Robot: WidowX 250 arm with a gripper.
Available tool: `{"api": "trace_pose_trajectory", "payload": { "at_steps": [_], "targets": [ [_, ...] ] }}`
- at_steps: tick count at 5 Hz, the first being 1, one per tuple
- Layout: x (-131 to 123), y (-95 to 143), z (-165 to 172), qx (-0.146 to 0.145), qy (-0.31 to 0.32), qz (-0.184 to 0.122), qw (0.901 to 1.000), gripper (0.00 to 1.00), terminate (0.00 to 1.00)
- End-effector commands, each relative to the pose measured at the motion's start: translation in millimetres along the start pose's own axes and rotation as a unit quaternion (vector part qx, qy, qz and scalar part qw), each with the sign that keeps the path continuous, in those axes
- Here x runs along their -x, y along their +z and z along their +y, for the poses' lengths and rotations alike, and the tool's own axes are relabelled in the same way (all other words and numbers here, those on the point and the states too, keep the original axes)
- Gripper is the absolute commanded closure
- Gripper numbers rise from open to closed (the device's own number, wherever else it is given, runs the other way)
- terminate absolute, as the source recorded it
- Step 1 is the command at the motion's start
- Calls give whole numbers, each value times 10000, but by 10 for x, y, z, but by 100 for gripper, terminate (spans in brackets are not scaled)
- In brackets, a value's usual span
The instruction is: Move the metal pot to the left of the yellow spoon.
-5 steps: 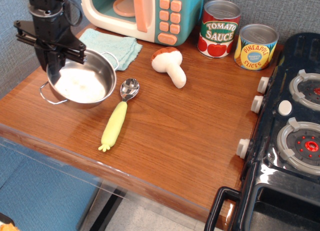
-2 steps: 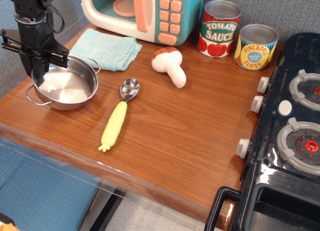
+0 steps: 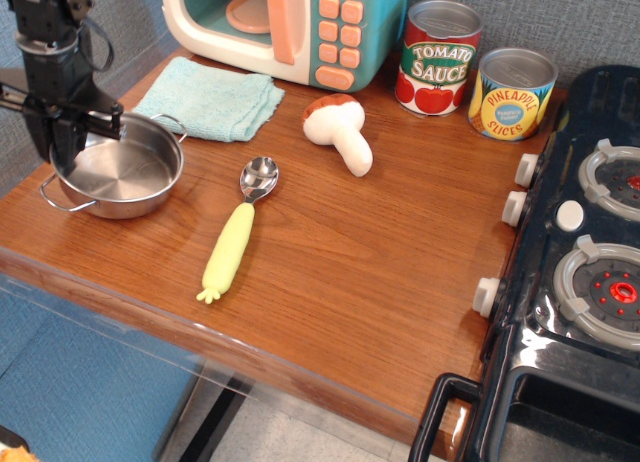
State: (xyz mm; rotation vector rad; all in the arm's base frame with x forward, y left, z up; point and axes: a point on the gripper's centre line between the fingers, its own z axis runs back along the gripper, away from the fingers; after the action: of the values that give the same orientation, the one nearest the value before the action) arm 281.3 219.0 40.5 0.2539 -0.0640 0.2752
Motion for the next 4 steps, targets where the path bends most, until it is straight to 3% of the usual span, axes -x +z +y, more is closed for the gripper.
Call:
{"api": "trace_pose_trajectory", "payload": {
  "at_steps": [1,2,4],
  "targets": [
    [-14,359,96,-38,-175,-417,9990,0,0],
    [-39,569,56,196,-617,-824,9945,0,0],
    [-25,813,-37,447,-1199,-1021,9865,0,0]
  ]
}}
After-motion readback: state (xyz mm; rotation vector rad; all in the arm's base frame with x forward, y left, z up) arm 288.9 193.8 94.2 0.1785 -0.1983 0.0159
